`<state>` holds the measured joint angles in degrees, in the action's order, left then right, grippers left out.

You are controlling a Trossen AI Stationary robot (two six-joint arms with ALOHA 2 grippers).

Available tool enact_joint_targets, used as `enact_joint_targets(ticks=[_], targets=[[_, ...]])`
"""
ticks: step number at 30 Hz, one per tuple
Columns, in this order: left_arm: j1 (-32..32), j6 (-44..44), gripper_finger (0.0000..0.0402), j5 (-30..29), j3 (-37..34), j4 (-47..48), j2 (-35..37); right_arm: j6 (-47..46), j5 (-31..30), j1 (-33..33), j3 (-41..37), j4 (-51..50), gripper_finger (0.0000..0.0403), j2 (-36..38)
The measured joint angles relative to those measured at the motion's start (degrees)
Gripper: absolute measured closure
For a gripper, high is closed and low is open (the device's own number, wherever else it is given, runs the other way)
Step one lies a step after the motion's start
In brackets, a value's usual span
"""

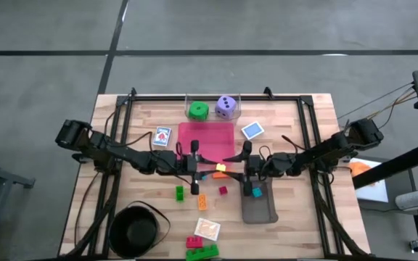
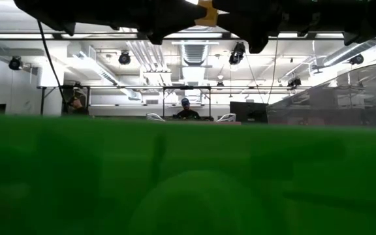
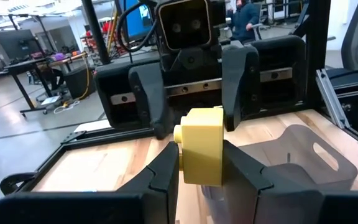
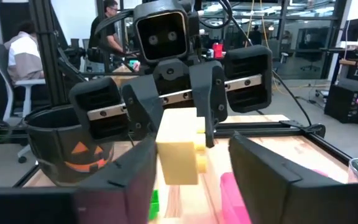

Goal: Pick & Place Toys
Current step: Put the small yellow game piece into the black bin

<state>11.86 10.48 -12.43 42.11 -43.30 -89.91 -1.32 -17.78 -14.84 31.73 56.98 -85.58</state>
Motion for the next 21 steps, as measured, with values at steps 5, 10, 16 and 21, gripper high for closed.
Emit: enact_joint_targets(ticks=[5, 10, 16, 21], targets=[[0.0, 0.0, 0.0313, -0.1, 0.0, -0.5, 0.0, 0.1, 0.2, 0.0, 0.0, 0.0, 0.0263, 0.0], [0.0, -0.3, 0.0313, -0.2, 0.0, -0.6, 0.0, 0.2, 0.1, 0.0, 0.0, 0.0, 0.0292, 0.0], [0.0, -0.4, 0.0313, -0.2, 0.0, -0.6, 0.0, 0.6, -0.1, 0.0, 0.0, 0.0, 0.0313, 0.0], [0.0, -0.4, 0.0313, -0.2, 0.0, -0.5, 0.0, 1.1, -0.1, 0.0, 0.0, 0.0, 0.0316, 0.0]])
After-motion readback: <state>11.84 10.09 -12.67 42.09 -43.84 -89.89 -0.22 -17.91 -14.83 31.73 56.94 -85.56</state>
